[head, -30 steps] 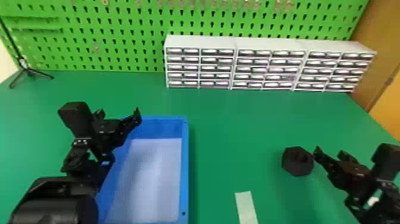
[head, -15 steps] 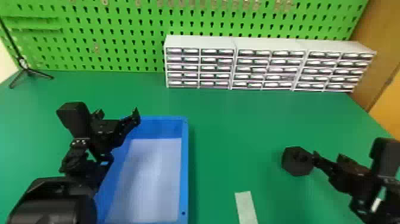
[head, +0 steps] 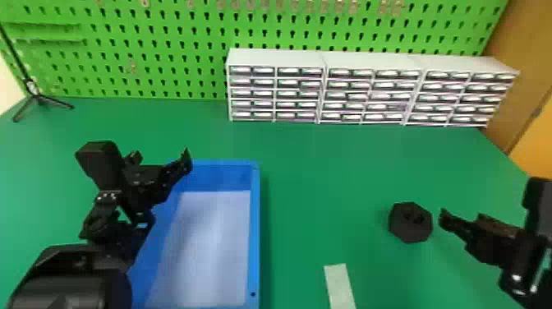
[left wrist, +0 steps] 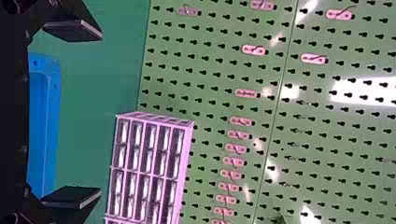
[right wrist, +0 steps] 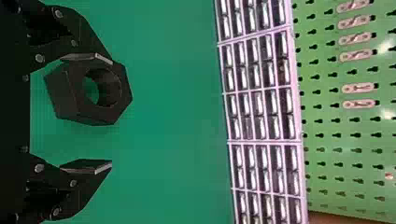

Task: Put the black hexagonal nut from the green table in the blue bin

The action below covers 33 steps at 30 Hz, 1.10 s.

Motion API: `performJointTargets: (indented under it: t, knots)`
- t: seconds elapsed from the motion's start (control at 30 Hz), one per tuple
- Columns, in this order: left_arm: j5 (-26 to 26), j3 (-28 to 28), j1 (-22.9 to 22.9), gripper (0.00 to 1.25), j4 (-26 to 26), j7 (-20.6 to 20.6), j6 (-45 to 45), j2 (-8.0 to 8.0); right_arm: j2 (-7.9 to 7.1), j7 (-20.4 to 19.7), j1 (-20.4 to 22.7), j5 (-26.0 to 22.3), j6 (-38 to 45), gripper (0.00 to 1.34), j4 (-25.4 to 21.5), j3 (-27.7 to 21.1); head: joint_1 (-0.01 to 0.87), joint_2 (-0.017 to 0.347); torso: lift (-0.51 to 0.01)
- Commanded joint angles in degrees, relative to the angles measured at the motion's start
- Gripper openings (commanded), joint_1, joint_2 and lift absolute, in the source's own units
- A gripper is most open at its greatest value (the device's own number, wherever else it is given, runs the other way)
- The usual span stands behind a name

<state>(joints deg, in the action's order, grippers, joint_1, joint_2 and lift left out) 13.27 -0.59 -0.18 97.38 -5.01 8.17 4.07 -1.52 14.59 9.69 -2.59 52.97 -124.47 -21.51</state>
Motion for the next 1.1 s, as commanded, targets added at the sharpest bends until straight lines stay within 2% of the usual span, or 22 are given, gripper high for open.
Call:
performJointTargets:
  t: [0.0, 0.2, 0.53, 0.7, 0.9, 1.07]
  knots:
    - [0.00, -0.12, 0.00, 1.13, 0.00, -0.09, 0.00, -0.03, -2.09, 0.00, -1.78, -0.75, 9.44, 0.84, -3.06, 0.24, 0.692, 0.008, -0.097]
    - [-0.08, -0.12, 0.00, 1.13, 0.00, -0.09, 0.00, -0.03, -3.67, 0.00, -3.71, -0.75, 18.23, 0.84, -5.61, 1.39, 0.692, 0.008, -0.097]
    - [-0.17, -0.20, 0.00, 1.13, 0.00, -0.44, 0.00, -0.03, -3.93, 0.00, -6.00, 2.68, 28.95, 0.84, -9.12, 2.97, 0.692, 0.008, -0.097]
    - [-0.17, -0.20, 0.00, 1.13, 0.00, -0.44, 0.00, 0.06, -5.52, 0.00, -8.19, 3.47, 36.33, 0.84, -10.53, 4.20, 0.692, 0.008, -0.097]
    - [-0.17, -0.29, 0.09, 1.13, 0.00, -0.44, 0.00, -0.03, -7.71, 0.00, -10.65, 4.52, 37.11, 0.84, -11.85, 6.22, 0.692, 0.008, -0.097]
    - [-0.17, -0.38, 0.09, 1.13, 0.00, -0.52, 0.00, 0.06, -8.33, 0.00, -12.24, 5.93, 37.11, 0.84, -12.64, 7.10, 0.692, 0.008, -0.097]
